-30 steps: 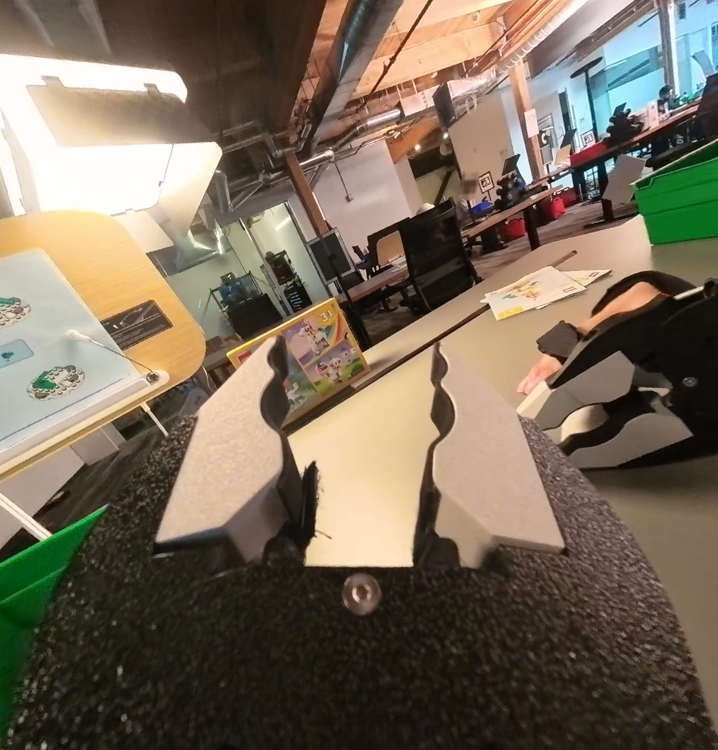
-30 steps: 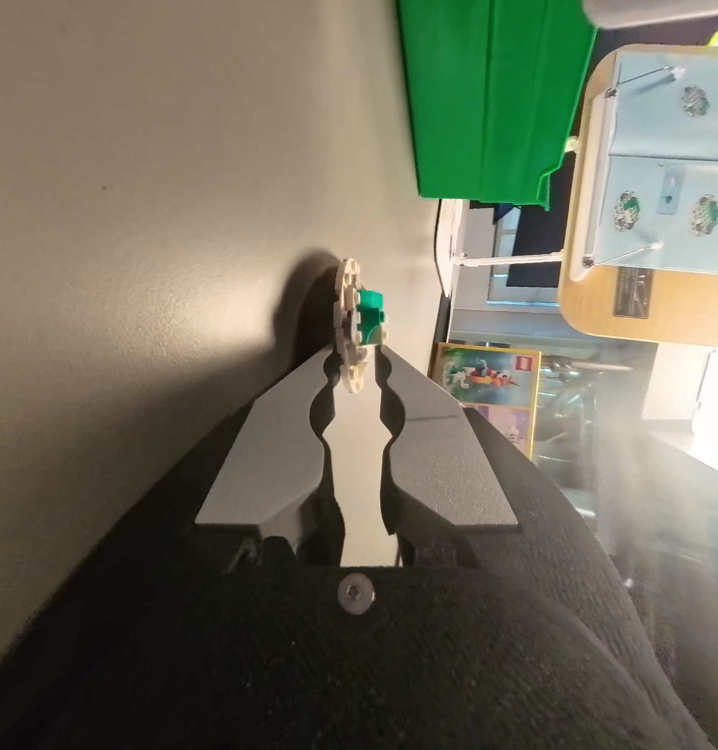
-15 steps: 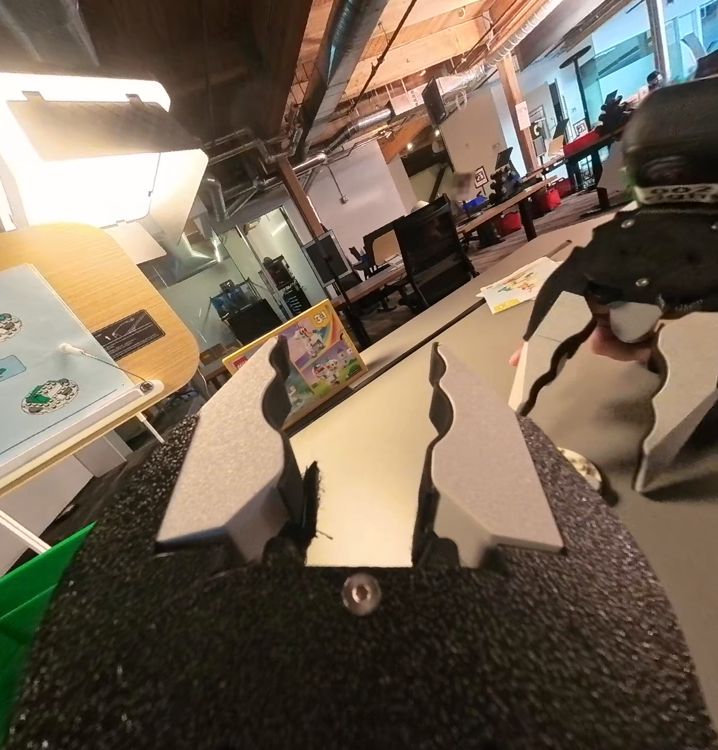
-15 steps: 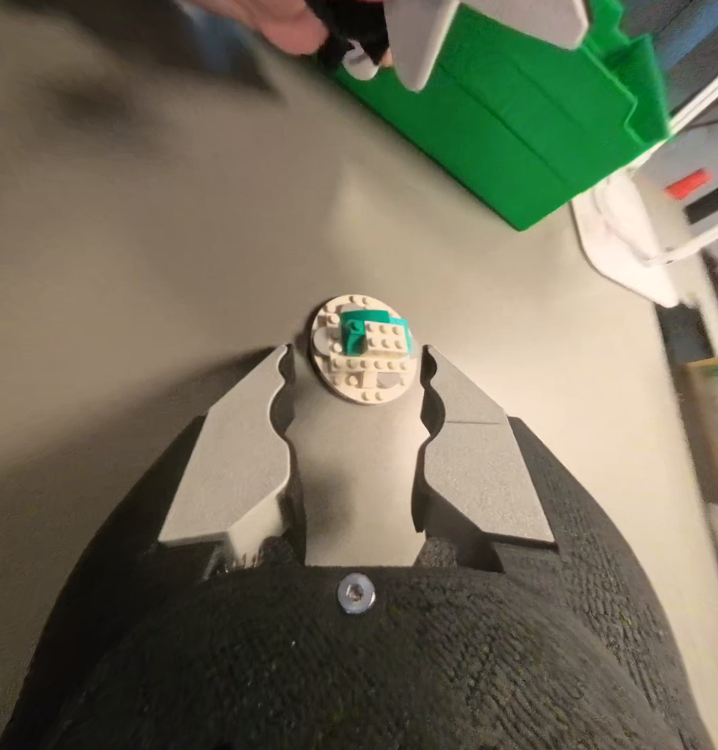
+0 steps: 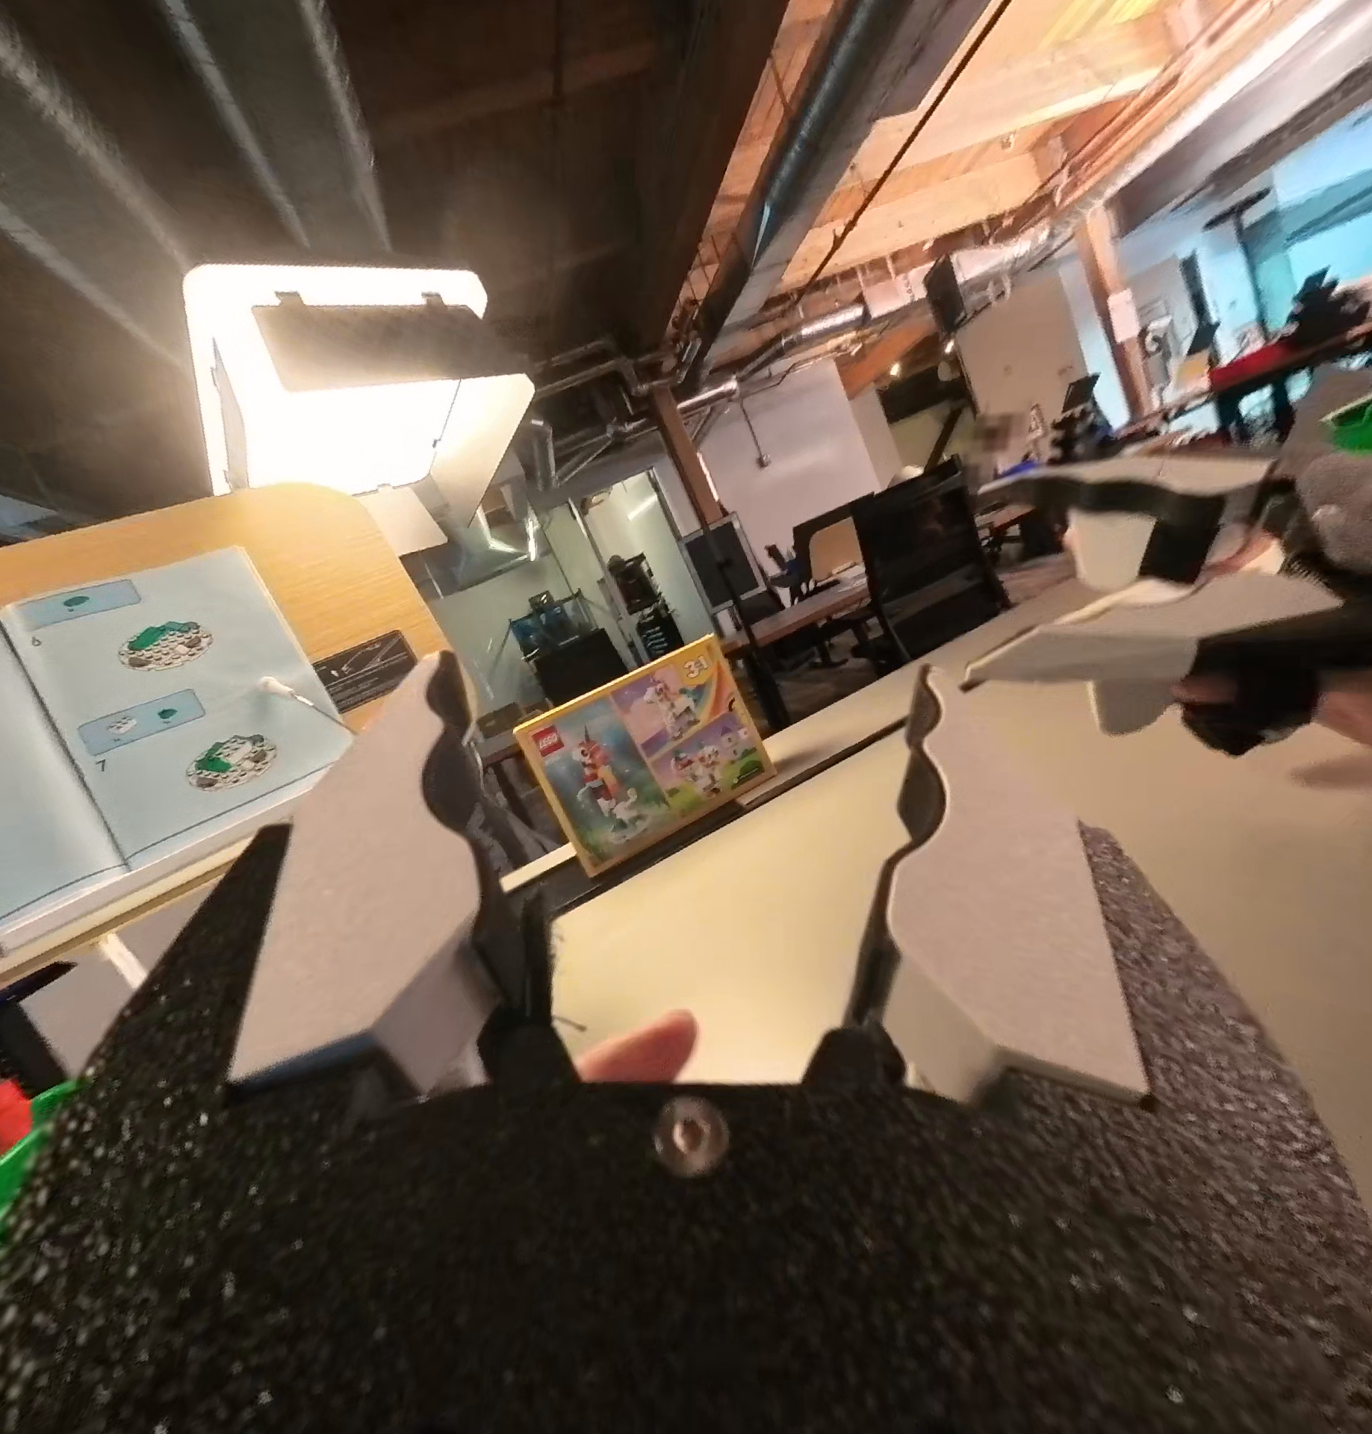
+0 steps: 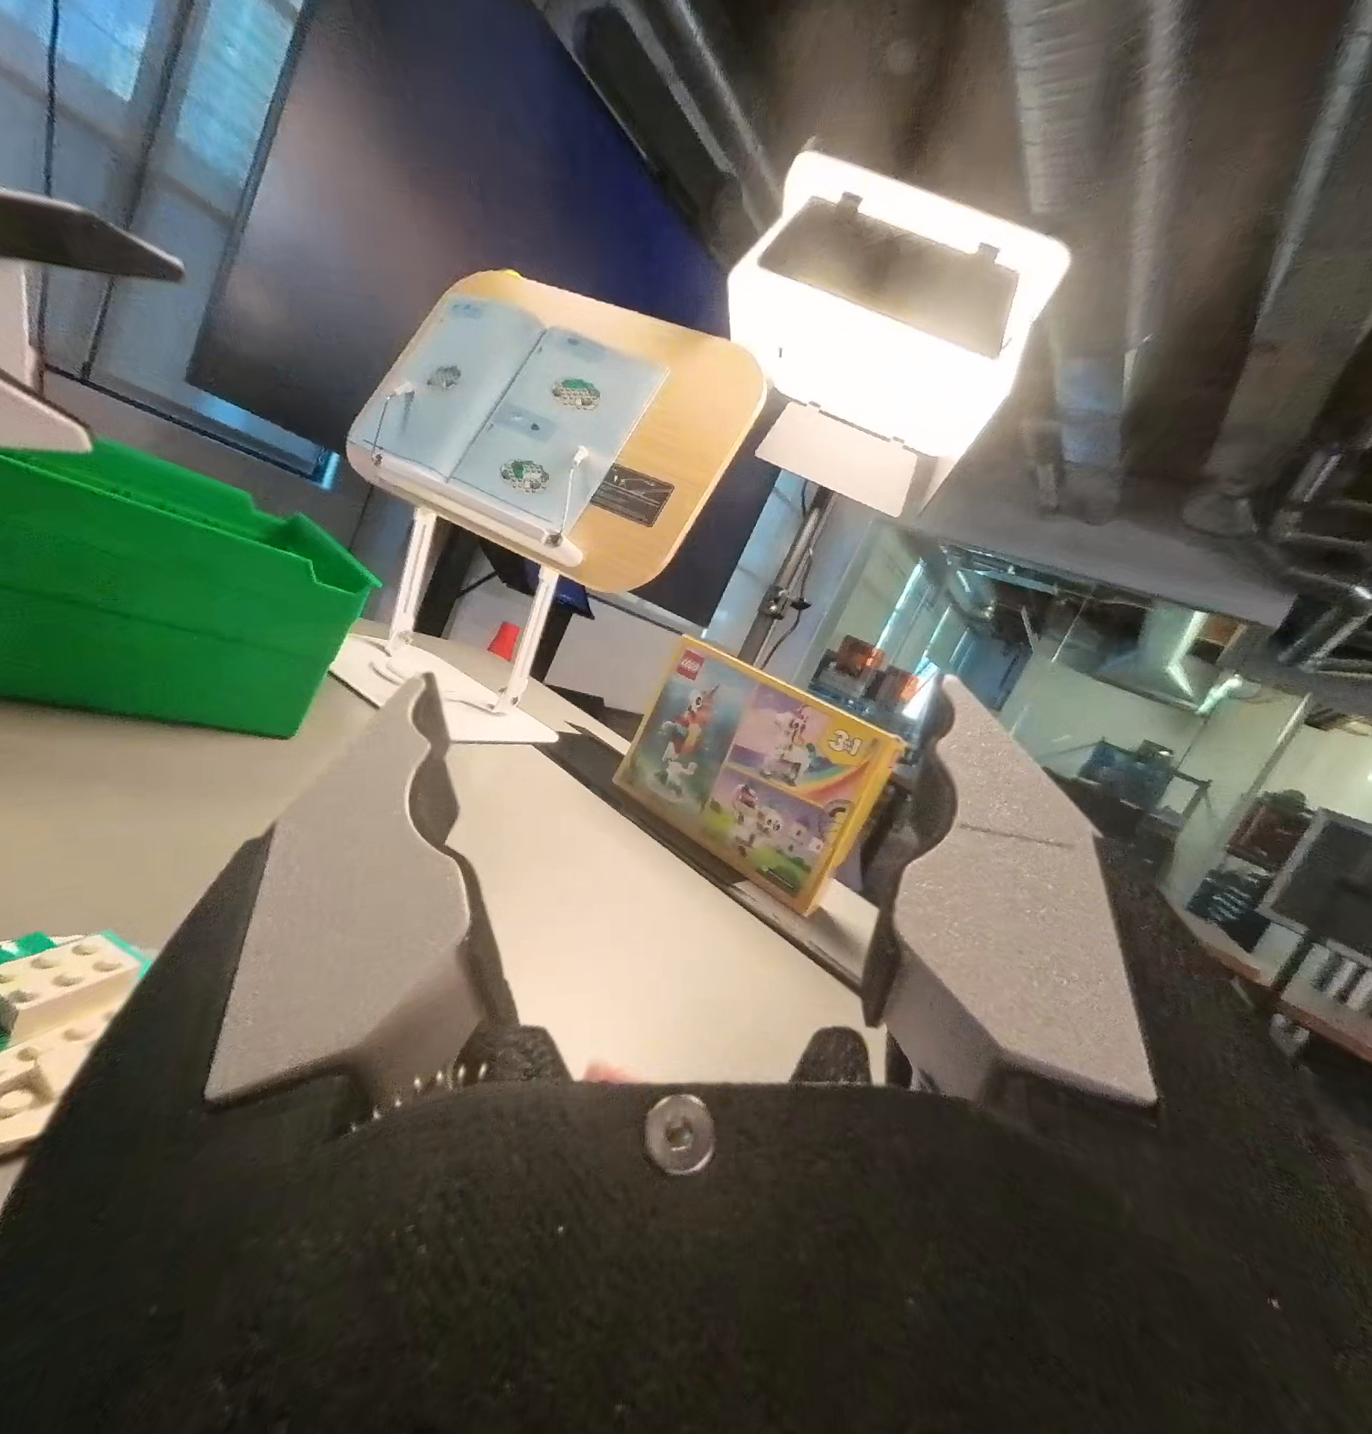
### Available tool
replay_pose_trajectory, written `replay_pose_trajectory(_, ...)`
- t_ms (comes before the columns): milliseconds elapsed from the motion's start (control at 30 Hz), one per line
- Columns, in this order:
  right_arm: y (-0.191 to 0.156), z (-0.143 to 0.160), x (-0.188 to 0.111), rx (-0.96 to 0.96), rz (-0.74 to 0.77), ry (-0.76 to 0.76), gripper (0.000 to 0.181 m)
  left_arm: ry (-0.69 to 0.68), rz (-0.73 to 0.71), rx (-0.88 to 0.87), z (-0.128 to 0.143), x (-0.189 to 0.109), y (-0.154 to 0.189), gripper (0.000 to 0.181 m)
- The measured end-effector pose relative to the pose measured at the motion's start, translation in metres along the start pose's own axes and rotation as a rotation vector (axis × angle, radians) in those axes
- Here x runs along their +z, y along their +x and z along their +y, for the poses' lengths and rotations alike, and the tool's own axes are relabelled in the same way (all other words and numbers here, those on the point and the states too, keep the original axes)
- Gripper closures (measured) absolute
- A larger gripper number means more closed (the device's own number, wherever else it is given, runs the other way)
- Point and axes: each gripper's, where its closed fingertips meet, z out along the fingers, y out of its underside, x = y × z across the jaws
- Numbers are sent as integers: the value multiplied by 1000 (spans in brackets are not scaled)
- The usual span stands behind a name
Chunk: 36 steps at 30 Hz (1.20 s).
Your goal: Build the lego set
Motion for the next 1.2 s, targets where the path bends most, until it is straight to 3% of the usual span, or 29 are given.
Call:
replay_pose_trajectory(33,-1,1,0,-10,-3,-3,60,23,9,-21,-3,0,2,68)
replay_pose_trajectory(167,1,7,1,-129,9,-28,67,70,42,-62,-10,-1,11,62)
replay_pose_trajectory(333,12,19,8,-160,64,-73,69,103,32,18,-14,-2,16,54)
replay_pose_trajectory(667,31,29,3,-245,149,-139,69,75,63,10,-6,1,27,48)
replay_pose_trajectory(867,38,36,1,-207,178,-177,74,61,60,142,-5,-3,30,56)
replay_pose_trajectory(1200,39,54,3,-195,172,-252,80,36,116,25,1,-5,39,61)
